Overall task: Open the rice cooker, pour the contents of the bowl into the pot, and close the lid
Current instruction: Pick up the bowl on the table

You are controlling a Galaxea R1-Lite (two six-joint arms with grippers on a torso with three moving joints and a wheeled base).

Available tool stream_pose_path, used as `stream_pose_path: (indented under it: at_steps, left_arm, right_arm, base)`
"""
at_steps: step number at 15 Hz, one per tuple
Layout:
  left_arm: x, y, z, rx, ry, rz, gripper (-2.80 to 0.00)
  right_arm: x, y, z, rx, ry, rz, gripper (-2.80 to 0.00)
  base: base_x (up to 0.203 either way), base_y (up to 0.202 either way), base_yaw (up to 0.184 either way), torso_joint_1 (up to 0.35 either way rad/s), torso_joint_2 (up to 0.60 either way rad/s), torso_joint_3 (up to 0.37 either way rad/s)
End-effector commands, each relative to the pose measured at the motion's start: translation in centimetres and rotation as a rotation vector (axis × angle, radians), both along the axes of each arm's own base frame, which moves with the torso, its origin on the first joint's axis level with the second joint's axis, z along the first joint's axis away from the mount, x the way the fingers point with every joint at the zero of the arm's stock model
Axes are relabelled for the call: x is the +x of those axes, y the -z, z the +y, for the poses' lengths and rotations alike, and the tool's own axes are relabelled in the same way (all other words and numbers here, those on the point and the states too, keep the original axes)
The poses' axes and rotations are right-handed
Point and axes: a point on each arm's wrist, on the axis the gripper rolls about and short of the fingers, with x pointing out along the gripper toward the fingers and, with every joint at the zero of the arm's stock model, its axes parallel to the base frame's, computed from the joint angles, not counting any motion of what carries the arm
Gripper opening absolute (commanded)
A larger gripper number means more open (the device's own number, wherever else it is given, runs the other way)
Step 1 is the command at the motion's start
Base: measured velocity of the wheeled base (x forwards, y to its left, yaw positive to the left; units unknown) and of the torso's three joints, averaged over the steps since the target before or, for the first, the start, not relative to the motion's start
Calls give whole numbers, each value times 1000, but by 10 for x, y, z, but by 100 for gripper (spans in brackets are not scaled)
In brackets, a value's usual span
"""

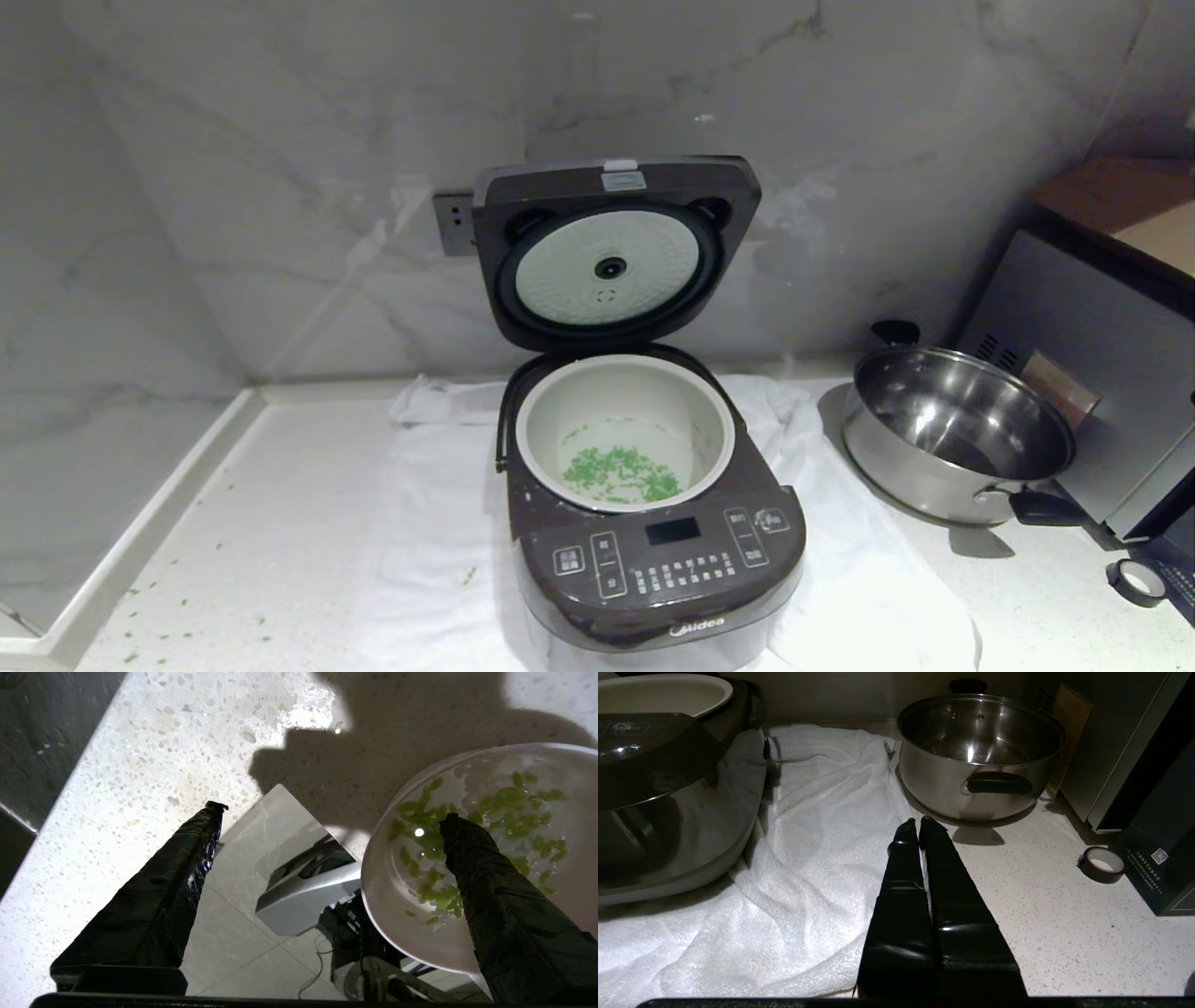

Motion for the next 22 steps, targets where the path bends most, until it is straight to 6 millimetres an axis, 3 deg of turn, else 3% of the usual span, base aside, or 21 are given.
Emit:
stream_pose_path:
  at_steps: [1, 16, 22]
  left_arm:
    - [1, 12, 3, -49, 2, 17, 0]
    - [8, 40, 11, -84, 5, 36, 0]
    - [7, 41, 11, -82, 2, 38, 0]
  right_arm:
    - [0, 0, 0, -1, -2, 0, -280]
    - [0, 0, 0, -1, 0, 0, -280]
    - [0, 0, 0, -1, 0, 0, -280]
  base:
    - [0, 0, 0, 0, 0, 0]
    - [0, 0, 0, 0, 0, 0]
    - [0, 0, 0, 0, 0, 0]
